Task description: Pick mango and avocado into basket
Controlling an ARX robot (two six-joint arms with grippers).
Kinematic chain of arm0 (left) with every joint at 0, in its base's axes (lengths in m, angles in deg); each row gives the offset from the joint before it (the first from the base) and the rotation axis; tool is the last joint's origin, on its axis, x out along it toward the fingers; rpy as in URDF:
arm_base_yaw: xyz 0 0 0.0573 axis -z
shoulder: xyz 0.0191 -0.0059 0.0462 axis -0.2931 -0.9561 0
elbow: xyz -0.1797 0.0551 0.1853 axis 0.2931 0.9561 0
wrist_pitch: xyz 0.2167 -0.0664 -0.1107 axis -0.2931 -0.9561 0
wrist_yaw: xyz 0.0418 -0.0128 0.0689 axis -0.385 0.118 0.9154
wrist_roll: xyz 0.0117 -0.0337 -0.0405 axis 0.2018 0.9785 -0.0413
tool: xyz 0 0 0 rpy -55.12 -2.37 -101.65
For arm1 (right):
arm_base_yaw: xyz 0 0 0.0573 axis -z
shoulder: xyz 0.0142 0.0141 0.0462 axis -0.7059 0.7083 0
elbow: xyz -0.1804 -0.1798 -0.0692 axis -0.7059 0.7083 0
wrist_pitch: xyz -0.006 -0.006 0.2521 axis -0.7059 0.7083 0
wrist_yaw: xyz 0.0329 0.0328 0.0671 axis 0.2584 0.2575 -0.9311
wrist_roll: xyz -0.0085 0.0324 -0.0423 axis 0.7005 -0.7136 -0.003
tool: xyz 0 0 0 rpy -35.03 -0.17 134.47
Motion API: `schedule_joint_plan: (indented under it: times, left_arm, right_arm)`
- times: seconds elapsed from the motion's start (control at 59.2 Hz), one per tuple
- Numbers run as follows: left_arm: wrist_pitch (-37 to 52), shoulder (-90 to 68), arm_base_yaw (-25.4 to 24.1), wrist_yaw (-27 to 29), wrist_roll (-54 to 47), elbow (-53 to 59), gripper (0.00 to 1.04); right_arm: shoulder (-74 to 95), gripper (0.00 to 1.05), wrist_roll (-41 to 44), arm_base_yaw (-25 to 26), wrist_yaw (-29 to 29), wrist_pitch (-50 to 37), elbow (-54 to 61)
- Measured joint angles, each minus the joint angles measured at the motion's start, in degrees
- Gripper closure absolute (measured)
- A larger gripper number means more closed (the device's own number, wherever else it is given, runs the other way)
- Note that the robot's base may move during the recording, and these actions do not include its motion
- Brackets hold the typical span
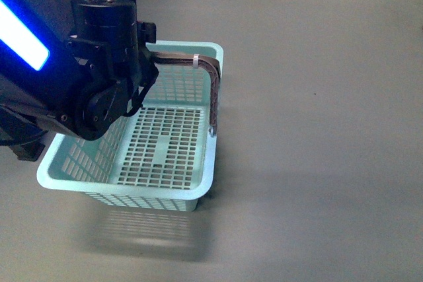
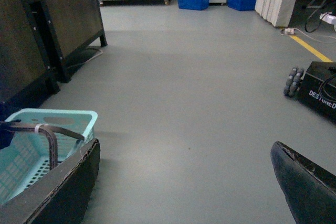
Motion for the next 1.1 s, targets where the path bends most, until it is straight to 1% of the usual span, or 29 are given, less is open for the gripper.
schedule_joint_plan:
  times: [0.084,0.135,0.169,0.321,0.642,0.743,0.811,0.862,1.098]
  left_arm:
    - [-0.11,1.97,0.31,0.79,-1.70,2.78,0.90]
    - [-0.15,3.61,0.52,1.18,-1.75,4.35,0.96]
    - [-0.13,5.18,0.79,1.14,-2.03,5.68,0.98]
    - [-0.13,14.69,2.54,1.92,-8.24,12.68,0.99]
    - [-0.07,40.81,7.08,4.39,-14.14,30.56,0.99]
    - [-1.75,51.93,8.92,6.80,-15.67,36.85,0.99]
    - [-4.83,60.63,10.67,8.63,-17.44,40.74,0.99]
    - [-6.21,66.31,11.61,9.01,-19.08,42.71,0.99]
    - [-6.47,68.17,11.98,8.92,-19.69,42.86,0.99]
  right_arm:
    - [0.00,0.09,-0.02,0.00,0.00,0.00,0.00]
    - [0.00,0.09,-0.02,0.00,0.00,0.00,0.00]
    - [0.00,0.09,0.00,0.00,0.00,0.00,0.00]
    - [0.00,0.09,0.00,0.00,0.02,0.00,0.00]
    - [0.00,0.09,-0.02,0.00,0.00,0.00,0.00]
    - [0.00,0.09,0.00,0.00,0.02,0.00,0.00]
    - [0.00,0.09,-0.02,0.00,0.00,0.00,0.00]
    - [0.00,0.09,-0.02,0.00,0.04,0.00,0.00]
    - [0.00,0.09,-0.02,0.00,0.02,0.00,0.00]
